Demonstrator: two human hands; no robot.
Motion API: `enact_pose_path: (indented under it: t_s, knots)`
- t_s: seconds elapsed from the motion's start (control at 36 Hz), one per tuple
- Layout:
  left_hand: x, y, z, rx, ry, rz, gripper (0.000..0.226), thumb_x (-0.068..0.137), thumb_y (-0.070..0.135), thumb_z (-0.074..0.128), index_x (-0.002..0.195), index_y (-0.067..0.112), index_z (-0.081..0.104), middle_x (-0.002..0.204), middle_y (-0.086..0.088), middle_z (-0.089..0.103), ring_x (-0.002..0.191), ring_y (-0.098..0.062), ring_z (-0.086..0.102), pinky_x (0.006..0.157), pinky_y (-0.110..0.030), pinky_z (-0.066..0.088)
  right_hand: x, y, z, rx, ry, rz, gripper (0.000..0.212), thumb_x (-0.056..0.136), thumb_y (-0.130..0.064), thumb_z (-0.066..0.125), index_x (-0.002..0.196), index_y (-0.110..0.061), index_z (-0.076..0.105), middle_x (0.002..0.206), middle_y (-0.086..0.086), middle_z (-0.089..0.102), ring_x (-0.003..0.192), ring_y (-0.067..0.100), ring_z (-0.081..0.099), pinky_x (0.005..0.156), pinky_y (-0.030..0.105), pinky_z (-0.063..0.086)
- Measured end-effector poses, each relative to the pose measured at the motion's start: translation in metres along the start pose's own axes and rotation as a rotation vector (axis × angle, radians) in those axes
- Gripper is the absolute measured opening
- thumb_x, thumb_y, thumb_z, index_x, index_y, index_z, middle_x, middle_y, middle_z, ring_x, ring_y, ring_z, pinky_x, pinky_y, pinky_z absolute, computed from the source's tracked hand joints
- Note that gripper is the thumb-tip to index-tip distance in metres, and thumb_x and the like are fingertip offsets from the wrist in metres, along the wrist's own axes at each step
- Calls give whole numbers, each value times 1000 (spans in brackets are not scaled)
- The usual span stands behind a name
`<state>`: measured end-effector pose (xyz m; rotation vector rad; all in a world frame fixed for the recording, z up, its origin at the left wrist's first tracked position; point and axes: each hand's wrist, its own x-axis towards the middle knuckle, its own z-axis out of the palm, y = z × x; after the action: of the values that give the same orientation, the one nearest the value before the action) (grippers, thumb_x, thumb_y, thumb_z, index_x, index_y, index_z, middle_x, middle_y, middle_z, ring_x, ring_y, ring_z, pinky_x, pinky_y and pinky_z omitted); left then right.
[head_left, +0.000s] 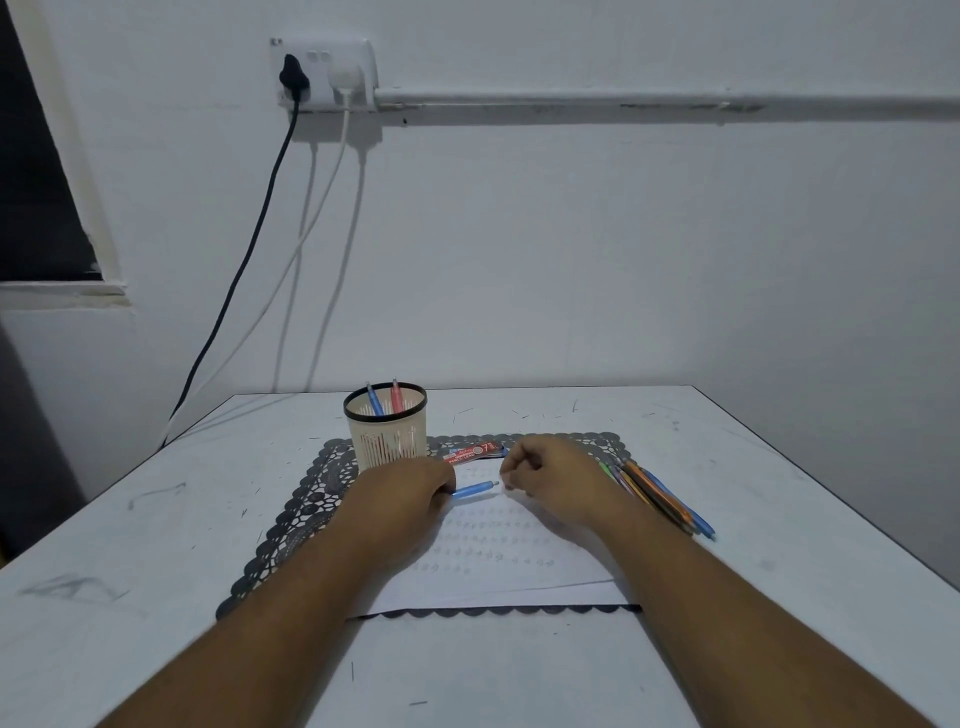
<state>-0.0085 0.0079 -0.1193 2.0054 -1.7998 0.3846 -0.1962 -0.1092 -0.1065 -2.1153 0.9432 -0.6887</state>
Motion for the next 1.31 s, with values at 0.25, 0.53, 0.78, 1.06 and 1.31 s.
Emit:
enact_pose_path:
  t_s: [0.25,0.53,0.78,1.06,1.31]
  knots:
    - [0,0,1,-3,24,-4,10,97,33,56,88,31,61,82,12,62,77,-7,56,66,-29,51,2,1,2,3,-10,-51,13,95,-14,71,91,-25,78,82,-14,70,73,-6,59,65,13,38]
    - [0,1,-1,-64,37,-6,10,98,32,54,92,30,62,86,13,63,80,-8,56,68,-30,51,1,1,-4,44,-15,-32,12,96,-21,71,92,-29,79,83,-15,74,72,-7,60,73,23,44]
    - [-1,-2,1,-92,78,-25,7,98,38,57,96,36,63,87,18,63,81,-6,56,66,-24,50,1,-2,-2,118,8,-25,13,95,-20,72,93,-30,80,88,-5,77,76,5,64,69,23,46]
    - [3,-3,-2,-138,85,20,11,102,34,55,108,36,64,98,18,63,85,-5,55,73,-28,50,-1,-6,-3,452,7,2,9,95,-15,74,100,-16,82,90,3,80,76,13,65,69,31,52]
    - [7,-1,0,-206,83,69,15,100,35,60,114,37,63,90,25,58,79,-2,55,63,-21,38,3,-16,9,835,155,35,7,92,-11,75,96,-11,81,75,-1,69,70,12,56,60,26,47]
